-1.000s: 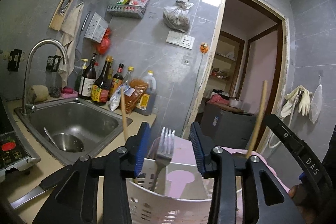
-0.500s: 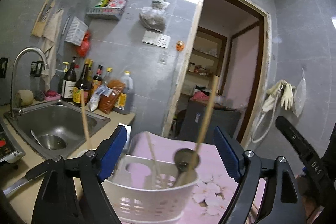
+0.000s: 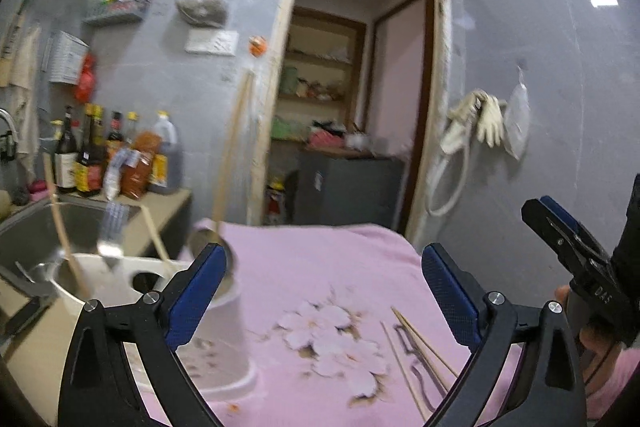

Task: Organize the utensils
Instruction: 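Move both grippers back to the remaining chopsticks beside the peeler, then grasp a chopstick with the left gripper while the right gripper grasps another chopstick, then lift both chopsticks and carry them over the white holder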

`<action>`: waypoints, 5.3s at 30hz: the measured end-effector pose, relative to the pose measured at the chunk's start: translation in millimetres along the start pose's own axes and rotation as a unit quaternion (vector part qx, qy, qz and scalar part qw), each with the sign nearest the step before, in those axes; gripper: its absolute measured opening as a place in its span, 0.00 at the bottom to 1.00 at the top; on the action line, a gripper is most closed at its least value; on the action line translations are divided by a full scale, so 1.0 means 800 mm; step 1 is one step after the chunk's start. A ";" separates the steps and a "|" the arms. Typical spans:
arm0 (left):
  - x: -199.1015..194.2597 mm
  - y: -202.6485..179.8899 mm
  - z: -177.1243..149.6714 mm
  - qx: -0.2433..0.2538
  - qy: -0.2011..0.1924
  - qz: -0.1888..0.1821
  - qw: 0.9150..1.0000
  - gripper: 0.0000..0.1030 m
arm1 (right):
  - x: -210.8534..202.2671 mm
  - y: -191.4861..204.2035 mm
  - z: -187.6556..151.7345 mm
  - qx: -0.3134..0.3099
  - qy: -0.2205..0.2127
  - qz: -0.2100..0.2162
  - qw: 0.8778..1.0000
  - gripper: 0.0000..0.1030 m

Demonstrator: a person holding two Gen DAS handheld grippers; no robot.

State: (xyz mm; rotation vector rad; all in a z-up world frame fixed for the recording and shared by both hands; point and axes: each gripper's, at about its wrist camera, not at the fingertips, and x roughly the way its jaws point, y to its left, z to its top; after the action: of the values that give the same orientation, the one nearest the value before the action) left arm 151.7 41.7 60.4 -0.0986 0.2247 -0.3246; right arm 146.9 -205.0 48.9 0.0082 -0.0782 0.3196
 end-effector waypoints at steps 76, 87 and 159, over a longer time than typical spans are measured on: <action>0.217 -0.055 -0.109 0.031 0.420 -0.088 0.903 0.04 | 0.140 -0.037 -0.161 -0.009 0.503 0.050 0.863 0.07; 0.182 -0.040 -0.104 -0.034 0.357 -0.066 0.931 0.02 | 0.117 -0.063 -0.149 0.097 0.458 0.043 0.882 0.02; -0.036 0.293 0.019 -0.187 -0.214 0.119 0.951 0.02 | 0.165 0.232 -0.028 0.112 -0.097 0.141 0.979 0.03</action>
State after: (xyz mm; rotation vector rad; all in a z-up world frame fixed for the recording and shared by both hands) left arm 200.2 272.8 50.4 -0.5070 -0.1370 -0.0114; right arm 215.6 12.9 36.2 0.2544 -0.2384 0.6107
